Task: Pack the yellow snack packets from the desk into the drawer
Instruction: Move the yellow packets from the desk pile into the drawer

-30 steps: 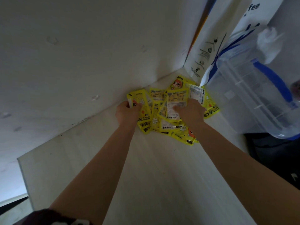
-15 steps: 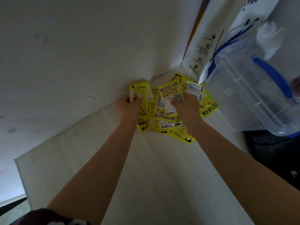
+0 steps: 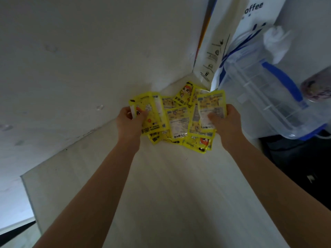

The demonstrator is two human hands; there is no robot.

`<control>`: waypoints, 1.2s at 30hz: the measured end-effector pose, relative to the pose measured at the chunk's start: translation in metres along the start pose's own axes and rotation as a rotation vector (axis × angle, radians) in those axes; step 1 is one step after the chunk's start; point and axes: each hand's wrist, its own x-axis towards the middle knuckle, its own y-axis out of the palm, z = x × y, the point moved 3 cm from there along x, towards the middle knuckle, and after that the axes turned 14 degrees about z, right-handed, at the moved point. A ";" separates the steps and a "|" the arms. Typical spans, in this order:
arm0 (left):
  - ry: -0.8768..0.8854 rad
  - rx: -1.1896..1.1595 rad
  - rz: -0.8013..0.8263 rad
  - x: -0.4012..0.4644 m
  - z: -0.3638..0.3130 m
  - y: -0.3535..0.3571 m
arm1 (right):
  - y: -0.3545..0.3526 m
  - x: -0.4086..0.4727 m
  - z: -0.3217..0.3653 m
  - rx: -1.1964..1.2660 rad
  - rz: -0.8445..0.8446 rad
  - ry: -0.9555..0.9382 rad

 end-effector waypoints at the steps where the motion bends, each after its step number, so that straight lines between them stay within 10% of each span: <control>1: -0.017 -0.021 0.028 -0.003 0.002 0.004 | -0.006 -0.005 -0.005 0.003 -0.015 0.008; 36: -0.273 0.159 0.098 -0.008 0.026 0.090 | -0.009 -0.016 -0.054 -0.098 0.006 0.190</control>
